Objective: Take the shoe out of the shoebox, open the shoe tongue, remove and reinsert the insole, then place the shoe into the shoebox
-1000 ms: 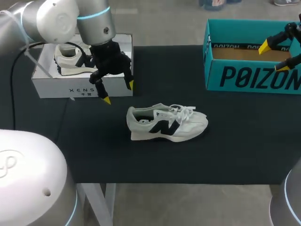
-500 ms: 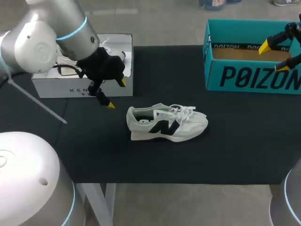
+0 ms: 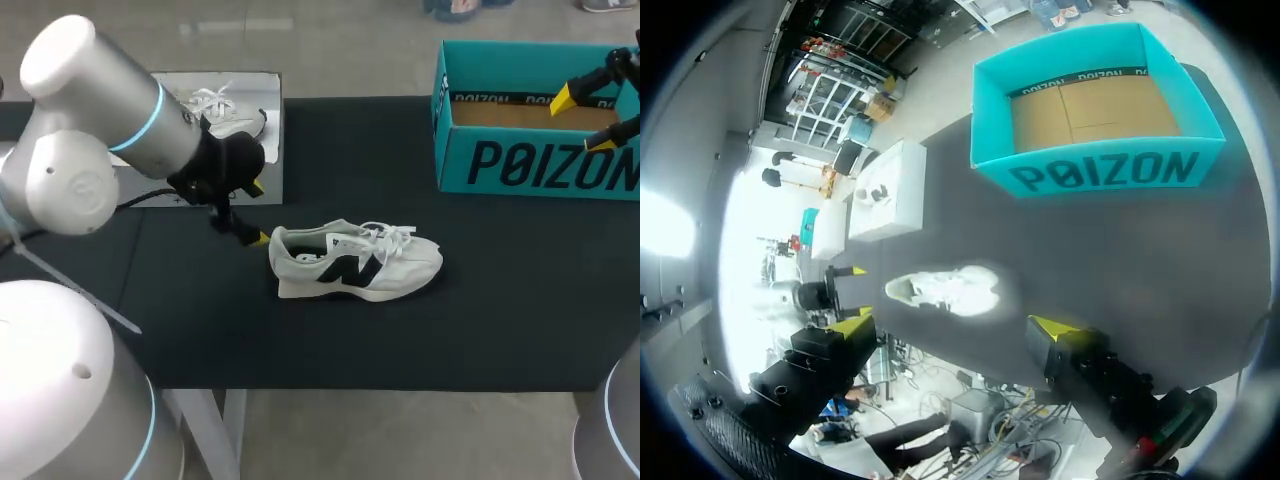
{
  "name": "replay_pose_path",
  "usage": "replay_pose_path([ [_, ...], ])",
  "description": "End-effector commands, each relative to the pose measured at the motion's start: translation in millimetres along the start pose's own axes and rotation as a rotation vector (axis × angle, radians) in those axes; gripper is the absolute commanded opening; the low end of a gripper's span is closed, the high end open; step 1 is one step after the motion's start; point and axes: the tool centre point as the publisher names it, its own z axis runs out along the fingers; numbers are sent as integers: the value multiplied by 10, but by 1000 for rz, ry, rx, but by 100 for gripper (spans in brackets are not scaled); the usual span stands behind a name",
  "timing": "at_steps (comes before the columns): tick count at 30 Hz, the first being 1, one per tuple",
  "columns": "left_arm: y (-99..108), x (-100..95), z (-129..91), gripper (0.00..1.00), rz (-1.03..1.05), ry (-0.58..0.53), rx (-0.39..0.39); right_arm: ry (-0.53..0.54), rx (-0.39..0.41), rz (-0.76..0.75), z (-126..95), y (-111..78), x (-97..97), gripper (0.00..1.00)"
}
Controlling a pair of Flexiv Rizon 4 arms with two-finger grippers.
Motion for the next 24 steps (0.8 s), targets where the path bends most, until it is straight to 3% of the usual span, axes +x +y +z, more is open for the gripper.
replay_pose_path([
  [1, 146, 63, -37, 100, -219, -53, 174, -3, -1, 2, 0, -6, 2, 100],
  [7, 197, 134, -81, 100, -143, 119, 220, -3, -1, 2, 0, -6, 2, 100],
  [11, 236, 168, -77, 100, -82, 166, 209, -3, -1, 2, 0, -6, 2, 100],
  [21, 378, 242, 13, 100, 62, 193, 287, -3, -1, 2, 0, -6, 2, 100],
  [24, 380, 253, 42, 100, 57, 143, 264, -3, -1, 2, 0, -6, 2, 100],
])
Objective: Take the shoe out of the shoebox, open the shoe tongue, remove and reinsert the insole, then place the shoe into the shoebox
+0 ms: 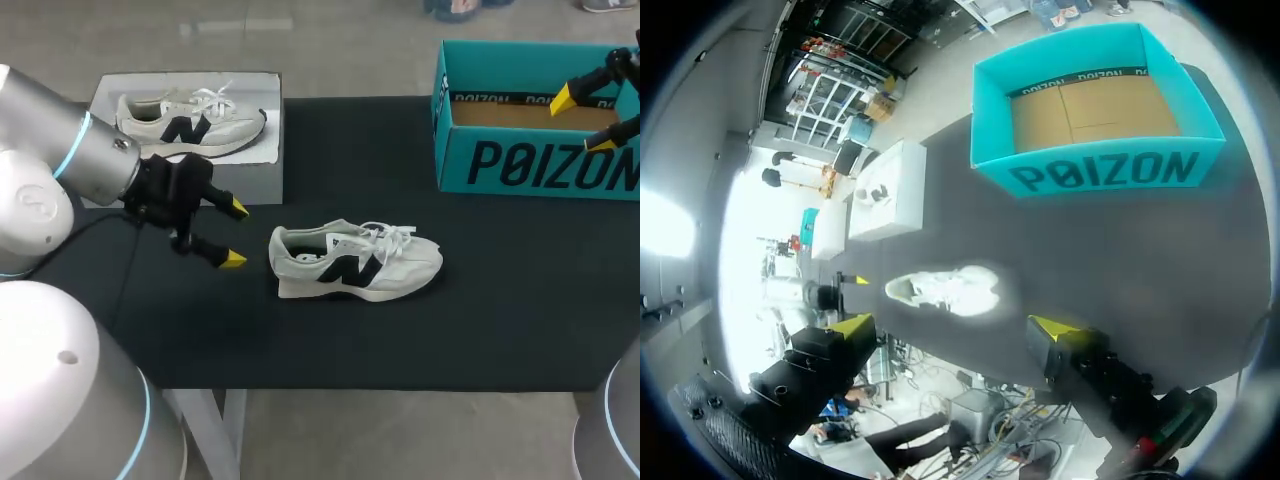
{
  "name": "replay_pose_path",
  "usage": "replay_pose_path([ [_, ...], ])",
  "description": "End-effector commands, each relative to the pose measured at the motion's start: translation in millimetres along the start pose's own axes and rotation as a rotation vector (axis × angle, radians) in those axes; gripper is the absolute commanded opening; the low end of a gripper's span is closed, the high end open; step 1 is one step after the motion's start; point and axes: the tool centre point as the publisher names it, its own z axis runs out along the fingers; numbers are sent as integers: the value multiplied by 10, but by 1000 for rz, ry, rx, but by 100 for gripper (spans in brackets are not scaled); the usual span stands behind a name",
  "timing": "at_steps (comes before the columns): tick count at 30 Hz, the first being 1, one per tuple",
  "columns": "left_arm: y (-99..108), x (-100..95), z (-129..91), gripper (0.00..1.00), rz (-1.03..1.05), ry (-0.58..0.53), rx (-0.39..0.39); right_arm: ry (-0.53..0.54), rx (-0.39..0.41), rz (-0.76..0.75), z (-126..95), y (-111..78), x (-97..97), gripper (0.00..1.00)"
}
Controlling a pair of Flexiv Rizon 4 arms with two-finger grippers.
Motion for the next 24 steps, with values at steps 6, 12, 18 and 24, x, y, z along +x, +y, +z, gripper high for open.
replay_pose_path([
  [6, 49, -1, 60, 100, -10, -48, 6, -3, -1, 2, 0, -6, 3, 100],
  [12, 49, -1, 60, 100, -10, -48, 6, -3, -1, 2, 0, -6, 3, 100],
  [18, 88, -85, 151, 100, -5, -36, 29, -3, -1, 2, 0, -6, 3, 100],
  [24, 176, -239, 368, 100, -18, -11, 70, -3, -1, 2, 0, -6, 3, 100],
])
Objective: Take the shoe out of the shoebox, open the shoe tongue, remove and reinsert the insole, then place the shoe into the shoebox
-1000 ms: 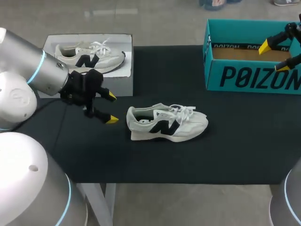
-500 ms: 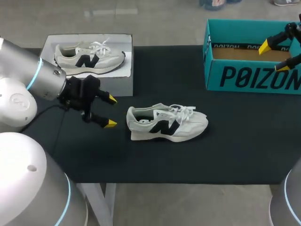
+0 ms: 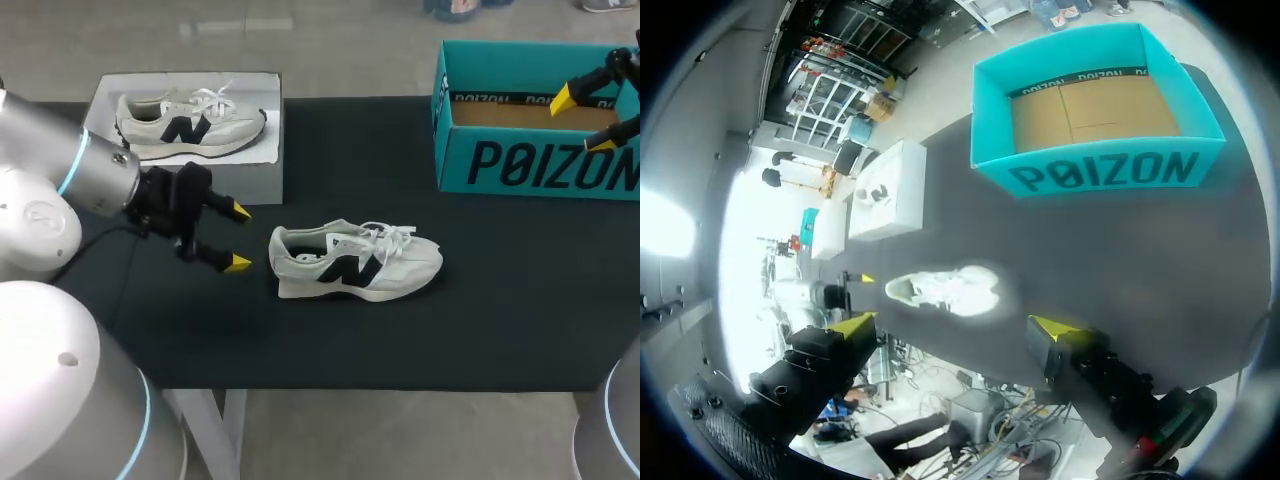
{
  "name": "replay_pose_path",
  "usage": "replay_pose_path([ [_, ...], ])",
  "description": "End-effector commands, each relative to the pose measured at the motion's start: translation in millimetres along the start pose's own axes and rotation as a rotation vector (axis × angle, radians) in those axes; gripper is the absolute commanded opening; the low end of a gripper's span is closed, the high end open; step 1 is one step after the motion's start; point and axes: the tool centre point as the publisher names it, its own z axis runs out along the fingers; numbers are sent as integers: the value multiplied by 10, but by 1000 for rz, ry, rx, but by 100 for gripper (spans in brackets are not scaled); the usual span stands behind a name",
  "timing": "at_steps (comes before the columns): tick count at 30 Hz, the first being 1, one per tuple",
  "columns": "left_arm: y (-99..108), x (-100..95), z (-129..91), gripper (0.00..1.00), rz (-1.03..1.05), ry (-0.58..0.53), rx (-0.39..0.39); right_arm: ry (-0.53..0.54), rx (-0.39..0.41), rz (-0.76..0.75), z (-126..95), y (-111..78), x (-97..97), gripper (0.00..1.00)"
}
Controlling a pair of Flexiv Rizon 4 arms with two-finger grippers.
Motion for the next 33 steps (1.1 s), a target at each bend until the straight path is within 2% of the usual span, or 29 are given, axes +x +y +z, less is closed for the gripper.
replay_pose_path([
  [1, 108, -180, 247, 100, -2, 38, 31, -3, -1, 2, 0, -6, 3, 100],
  [9, 222, -284, 502, 100, 4, 75, 56, -3, -1, 2, 0, -6, 3, 100],
  [19, 339, -309, 741, 100, -20, 95, 79, -3, -1, 2, 0, -6, 3, 100],
  [33, 299, -212, 969, 100, -22, 118, 86, -3, -1, 2, 0, -6, 3, 100],
])
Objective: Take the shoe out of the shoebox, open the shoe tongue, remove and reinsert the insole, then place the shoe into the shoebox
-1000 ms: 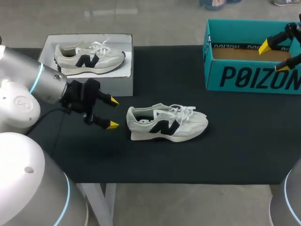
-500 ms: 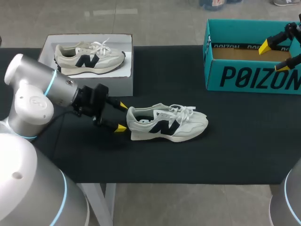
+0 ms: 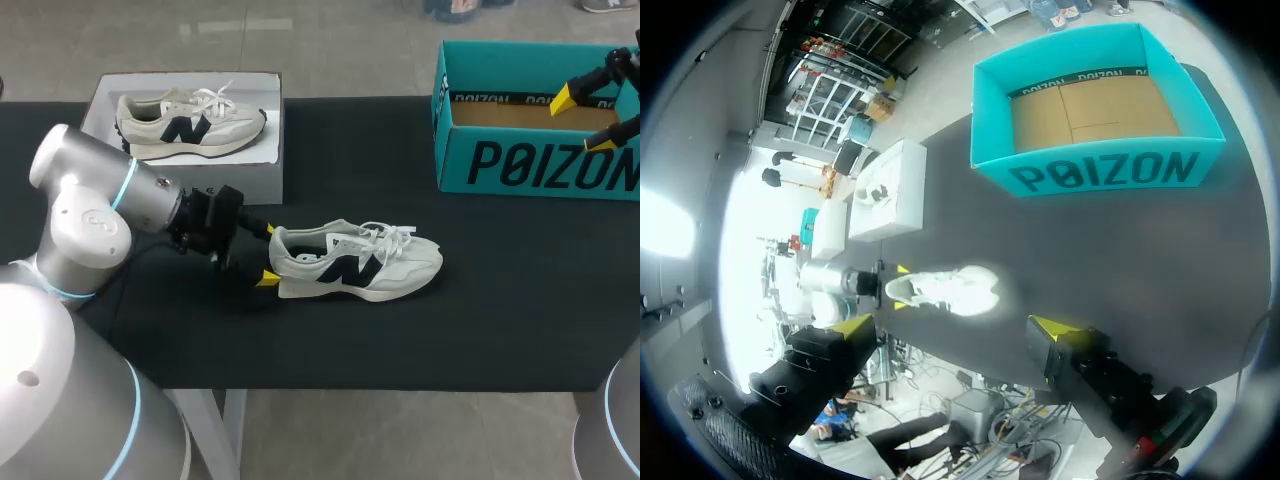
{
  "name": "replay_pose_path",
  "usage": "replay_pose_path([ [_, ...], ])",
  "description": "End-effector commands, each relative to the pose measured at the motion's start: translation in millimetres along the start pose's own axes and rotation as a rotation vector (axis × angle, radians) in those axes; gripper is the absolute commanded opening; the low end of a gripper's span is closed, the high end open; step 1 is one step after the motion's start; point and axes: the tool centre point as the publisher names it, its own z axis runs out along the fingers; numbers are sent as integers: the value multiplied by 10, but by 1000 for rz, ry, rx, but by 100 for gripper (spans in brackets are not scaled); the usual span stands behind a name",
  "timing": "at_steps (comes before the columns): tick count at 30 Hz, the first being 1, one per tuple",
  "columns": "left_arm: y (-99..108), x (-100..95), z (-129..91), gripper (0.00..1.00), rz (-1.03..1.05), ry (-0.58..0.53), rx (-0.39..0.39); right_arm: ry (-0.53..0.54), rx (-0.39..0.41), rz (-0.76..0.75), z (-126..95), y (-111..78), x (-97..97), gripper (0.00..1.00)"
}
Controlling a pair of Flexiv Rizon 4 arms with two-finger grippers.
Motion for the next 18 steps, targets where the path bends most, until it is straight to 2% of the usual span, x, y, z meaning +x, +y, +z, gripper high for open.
replay_pose_path([
  [1, -7, 1, 113, 100, 3, 1, 1, -3, -1, 2, 0, -6, 3, 100],
  [18, -29, -21, 311, 100, 0, -29, -9, -3, -1, 2, 0, -6, 3, 100],
])
